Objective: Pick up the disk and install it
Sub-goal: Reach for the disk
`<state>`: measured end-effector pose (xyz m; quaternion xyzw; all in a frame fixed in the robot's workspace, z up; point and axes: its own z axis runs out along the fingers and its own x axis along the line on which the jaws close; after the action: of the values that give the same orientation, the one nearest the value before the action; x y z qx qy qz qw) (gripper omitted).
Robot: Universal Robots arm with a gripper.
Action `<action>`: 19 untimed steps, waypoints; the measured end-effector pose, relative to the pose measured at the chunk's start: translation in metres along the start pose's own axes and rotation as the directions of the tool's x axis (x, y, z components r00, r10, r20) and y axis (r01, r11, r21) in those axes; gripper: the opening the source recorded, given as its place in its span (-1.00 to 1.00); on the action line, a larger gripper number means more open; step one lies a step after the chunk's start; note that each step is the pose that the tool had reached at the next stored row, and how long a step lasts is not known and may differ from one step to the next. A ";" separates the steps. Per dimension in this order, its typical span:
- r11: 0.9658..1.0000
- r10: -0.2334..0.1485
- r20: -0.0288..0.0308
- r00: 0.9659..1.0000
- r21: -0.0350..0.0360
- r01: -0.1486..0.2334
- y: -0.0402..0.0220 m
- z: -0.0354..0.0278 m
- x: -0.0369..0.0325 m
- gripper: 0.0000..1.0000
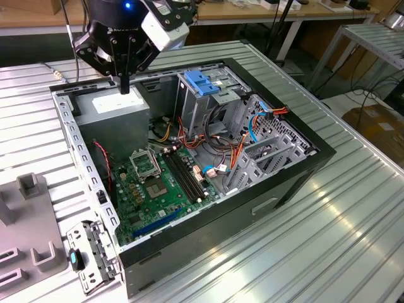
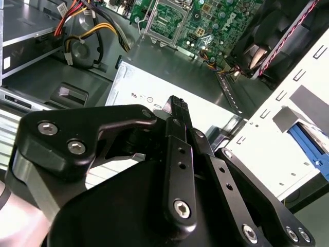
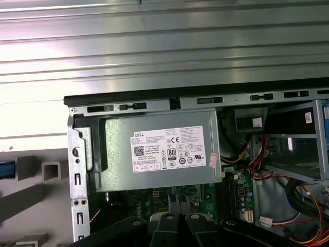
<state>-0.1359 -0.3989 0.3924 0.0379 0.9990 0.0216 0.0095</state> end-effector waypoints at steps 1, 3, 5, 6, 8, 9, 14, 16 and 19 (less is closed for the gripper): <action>1.000 0.000 0.000 1.000 0.000 0.000 0.0000 0.0000 0.0003 -0.79; 1.000 0.000 -0.001 1.000 0.000 0.000 0.0000 0.0000 0.0009 -0.79; 1.000 0.000 -0.001 1.000 0.000 0.000 -0.0001 0.0001 0.0014 -0.79; 1.000 0.000 -0.001 1.000 0.000 0.000 -0.0001 0.0001 0.0016 -0.79; 1.000 0.000 -0.002 1.000 0.000 0.000 -0.0002 0.0001 0.0020 -0.79; 1.000 0.000 -0.002 1.000 0.000 0.000 -0.0002 0.0001 0.0022 -0.79; 1.000 0.000 -0.003 1.000 0.000 0.000 -0.0003 0.0002 0.0036 -0.79; 1.000 0.000 -0.003 1.000 0.000 0.000 -0.0003 0.0002 0.0039 -0.79; 1.000 0.000 -0.004 1.000 0.000 0.000 -0.0004 0.0003 0.0045 -0.79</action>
<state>-0.1405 -0.3989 0.3920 0.0380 0.9990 0.0215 0.0075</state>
